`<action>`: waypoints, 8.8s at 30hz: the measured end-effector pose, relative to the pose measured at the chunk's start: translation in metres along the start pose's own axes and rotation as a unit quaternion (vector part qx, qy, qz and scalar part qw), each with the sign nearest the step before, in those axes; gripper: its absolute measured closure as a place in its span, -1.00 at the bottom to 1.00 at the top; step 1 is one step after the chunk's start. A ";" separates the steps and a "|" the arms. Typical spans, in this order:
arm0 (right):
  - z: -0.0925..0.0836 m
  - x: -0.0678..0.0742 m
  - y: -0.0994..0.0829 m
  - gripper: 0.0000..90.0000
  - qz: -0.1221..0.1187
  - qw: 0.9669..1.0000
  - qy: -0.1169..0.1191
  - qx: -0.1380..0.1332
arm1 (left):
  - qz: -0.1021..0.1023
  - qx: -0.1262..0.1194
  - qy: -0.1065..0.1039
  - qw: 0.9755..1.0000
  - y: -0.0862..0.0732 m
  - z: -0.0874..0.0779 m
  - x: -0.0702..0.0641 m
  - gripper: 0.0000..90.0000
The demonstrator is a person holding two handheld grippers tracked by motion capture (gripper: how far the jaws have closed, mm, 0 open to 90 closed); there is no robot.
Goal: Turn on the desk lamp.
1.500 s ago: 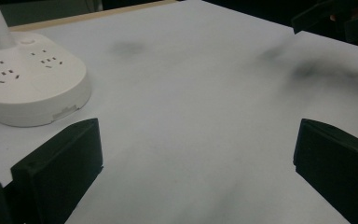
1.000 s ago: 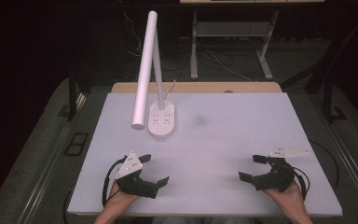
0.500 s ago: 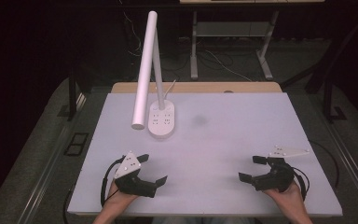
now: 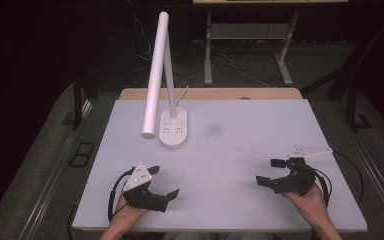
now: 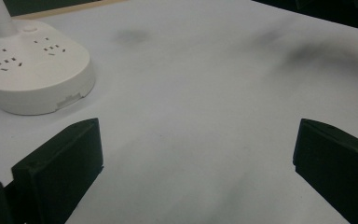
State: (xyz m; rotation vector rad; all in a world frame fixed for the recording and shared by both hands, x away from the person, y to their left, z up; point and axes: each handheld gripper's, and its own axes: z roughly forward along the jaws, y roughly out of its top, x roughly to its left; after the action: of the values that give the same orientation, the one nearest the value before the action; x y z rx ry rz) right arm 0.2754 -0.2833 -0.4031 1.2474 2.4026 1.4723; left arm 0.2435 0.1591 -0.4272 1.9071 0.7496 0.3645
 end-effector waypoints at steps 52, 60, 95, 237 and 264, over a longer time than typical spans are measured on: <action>0.056 0.008 0.109 -0.99 -0.064 0.997 0.016 0.040 | 0.000 -0.004 -0.001 1.000 0.000 -0.002 0.001 -0.99; 0.067 0.006 0.120 -0.99 -0.063 0.997 0.015 0.041 | -0.001 -0.006 0.000 1.000 0.000 -0.003 0.001 -0.99; 0.123 -0.006 0.148 -0.99 -0.037 0.998 0.008 0.051 | -0.004 -0.013 -0.002 1.000 0.001 -0.006 0.001 -0.99; 0.204 -0.021 0.184 0.98 -0.015 0.999 0.033 -0.009 | -0.005 -0.023 -0.018 1.000 0.002 -0.008 0.001 -0.99; 0.097 -0.022 0.143 -0.19 -0.037 0.999 0.008 -0.009 | 0.004 -0.013 -0.018 1.000 0.002 -0.004 -0.002 -0.99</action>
State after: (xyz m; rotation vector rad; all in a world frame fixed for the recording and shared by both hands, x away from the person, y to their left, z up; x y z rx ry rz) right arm 0.4183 -0.1975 -0.3531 1.1343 2.4118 1.4866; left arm 0.2405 0.1604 -0.4235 1.8879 0.7099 0.3431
